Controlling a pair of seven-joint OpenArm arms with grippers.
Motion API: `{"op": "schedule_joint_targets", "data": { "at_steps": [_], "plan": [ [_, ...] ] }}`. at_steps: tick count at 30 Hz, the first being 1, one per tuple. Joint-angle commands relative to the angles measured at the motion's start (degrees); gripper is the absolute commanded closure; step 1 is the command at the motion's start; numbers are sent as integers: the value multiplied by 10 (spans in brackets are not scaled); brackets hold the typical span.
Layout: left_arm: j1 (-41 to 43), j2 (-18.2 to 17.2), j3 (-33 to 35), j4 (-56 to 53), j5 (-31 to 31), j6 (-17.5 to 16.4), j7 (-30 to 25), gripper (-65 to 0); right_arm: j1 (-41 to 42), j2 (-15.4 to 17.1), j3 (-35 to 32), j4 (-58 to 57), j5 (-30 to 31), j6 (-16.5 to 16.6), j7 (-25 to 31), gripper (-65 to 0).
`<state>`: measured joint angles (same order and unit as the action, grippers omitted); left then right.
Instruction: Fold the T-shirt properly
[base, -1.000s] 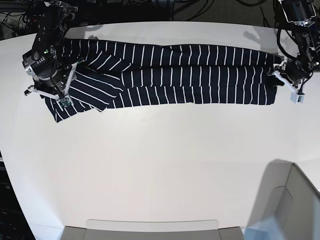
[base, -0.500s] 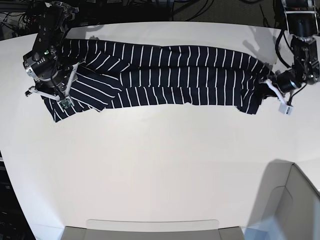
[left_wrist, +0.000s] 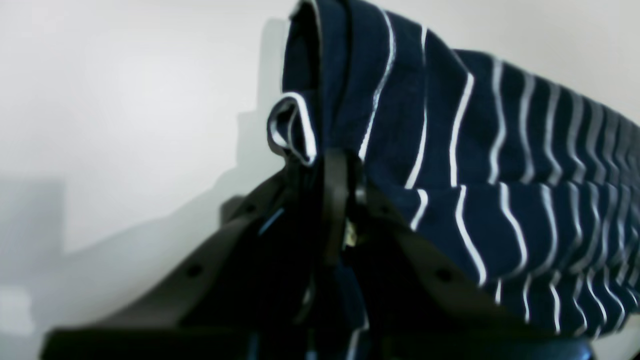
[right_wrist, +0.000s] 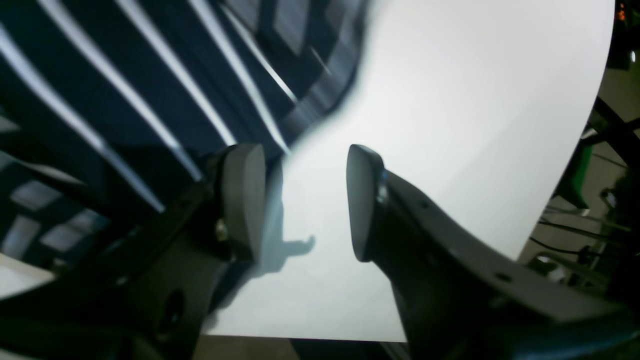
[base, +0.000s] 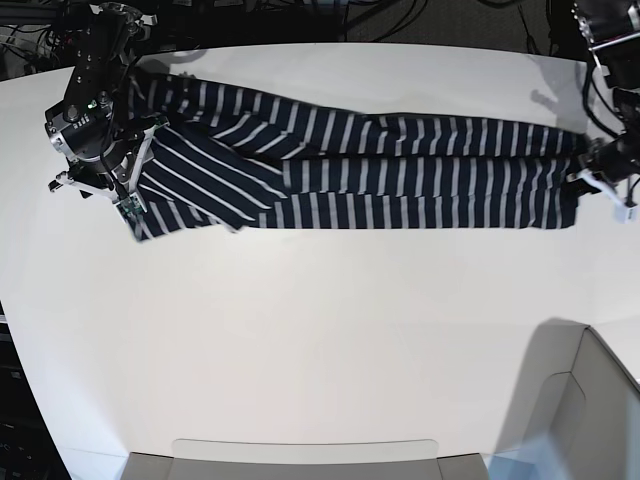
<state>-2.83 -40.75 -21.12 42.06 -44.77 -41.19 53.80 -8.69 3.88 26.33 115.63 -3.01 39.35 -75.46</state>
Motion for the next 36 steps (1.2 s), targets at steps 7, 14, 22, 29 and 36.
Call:
{"op": "schedule_joint_targets", "data": {
  "at_steps": [7,14,22,29,36],
  "plan": [
    [9,-3,-58,65,37,12,80,0,9,-13,1,11,1,6,3,-272],
    [52,43,-185,270,38,12,200,0,9,-13,1,11,2,6,3,-272],
    [68,154,-214,554,37,63,262,0,11,-14,-3,11,3,6,3,-272],
    [92,249,-99,695,33,166,262,0,21,-14,-3,10,3,6,3,-272],
    [95,324,74,731,33,280,262,0,21,-14,-4,9,3,6,3,-272]
  ]
}}
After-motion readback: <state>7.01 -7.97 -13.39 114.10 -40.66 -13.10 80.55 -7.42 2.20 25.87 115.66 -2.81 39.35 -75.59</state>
